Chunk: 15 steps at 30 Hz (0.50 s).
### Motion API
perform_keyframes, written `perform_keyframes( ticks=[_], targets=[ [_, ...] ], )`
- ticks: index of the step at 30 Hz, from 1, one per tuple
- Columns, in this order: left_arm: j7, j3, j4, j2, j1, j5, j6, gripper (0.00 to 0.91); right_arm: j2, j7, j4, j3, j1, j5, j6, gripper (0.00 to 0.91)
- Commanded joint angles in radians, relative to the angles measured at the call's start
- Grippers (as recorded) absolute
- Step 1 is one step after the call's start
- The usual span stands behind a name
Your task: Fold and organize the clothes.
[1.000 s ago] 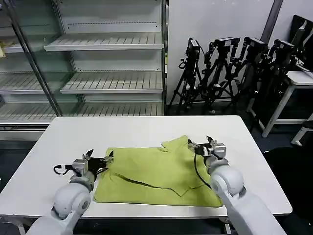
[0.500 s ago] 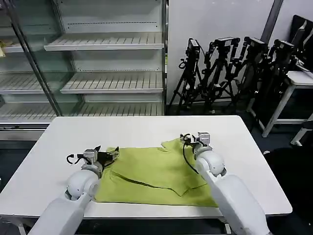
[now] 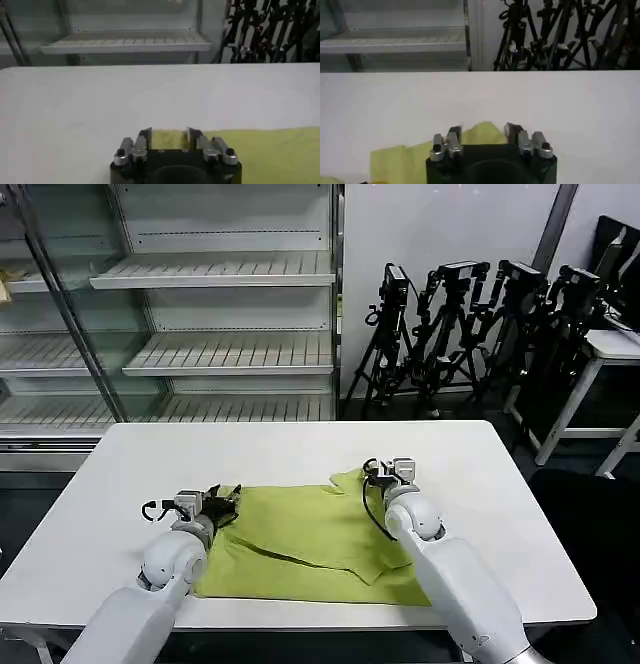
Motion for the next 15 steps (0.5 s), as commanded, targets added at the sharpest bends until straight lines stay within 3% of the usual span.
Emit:
perform_keyframes(
  ticks=[1,15],
  targets=[
    [0.005,-0.003,0.008,-0.002,0.004,-0.045,0.003,0.02,0.014,-0.003,-0.032,-0.009,0.009,0.01,0.001,0.0],
    [0.026,-0.057,-0.117,0.021,0.043,-0.083,-0.028,0.02,-0.022,-0.039,0.126,0.028,-0.049,-0.02,0.126,0.0]
  ],
)
